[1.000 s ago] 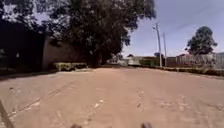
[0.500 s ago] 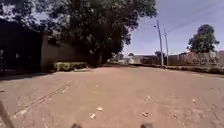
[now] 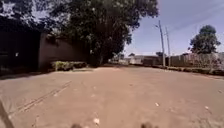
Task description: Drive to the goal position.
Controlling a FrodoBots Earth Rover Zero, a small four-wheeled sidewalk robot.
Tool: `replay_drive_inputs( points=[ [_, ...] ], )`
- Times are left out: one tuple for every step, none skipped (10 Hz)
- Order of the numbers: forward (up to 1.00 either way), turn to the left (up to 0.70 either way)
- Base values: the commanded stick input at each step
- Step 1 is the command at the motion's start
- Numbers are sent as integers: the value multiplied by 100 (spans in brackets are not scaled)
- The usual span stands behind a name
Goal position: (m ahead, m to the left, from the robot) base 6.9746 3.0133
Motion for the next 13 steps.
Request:
replay_drive_inputs(
  points=[
    [70, 0],
    [70, 0],
    [70, 0],
    [70, 0],
    [70, 0],
    [70, 0],
    [70, 0],
    [70, 0],
    [70, 0],
    [70, 0],
    [70, 0],
    [70, 0],
    [70, 0]
  ],
)
